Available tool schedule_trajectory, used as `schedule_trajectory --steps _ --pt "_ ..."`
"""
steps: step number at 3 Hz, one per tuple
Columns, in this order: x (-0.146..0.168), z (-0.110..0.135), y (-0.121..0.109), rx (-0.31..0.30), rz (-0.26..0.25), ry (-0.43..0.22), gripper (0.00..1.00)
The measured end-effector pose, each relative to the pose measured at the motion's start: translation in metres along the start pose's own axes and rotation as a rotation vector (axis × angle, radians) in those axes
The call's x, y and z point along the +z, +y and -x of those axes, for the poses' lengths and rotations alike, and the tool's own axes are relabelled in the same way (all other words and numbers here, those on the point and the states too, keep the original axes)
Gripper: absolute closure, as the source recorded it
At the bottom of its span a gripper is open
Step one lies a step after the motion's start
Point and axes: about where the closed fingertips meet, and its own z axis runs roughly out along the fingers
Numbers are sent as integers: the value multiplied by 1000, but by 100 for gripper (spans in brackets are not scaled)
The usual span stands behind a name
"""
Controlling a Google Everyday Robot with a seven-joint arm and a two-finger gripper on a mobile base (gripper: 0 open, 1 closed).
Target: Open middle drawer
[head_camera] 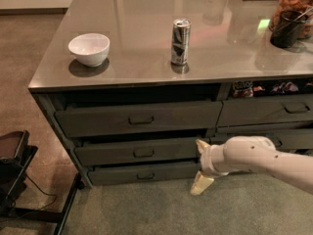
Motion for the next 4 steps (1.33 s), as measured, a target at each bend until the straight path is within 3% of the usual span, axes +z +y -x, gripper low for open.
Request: schedule_trajectory --steps 1,3,4 --pt "21 -4 -8 -33 -81 -56 0" --pt "23 -5 -10 -40 -105 -55 0" --pt "30 -13 -15 -67 -154 -43 0"
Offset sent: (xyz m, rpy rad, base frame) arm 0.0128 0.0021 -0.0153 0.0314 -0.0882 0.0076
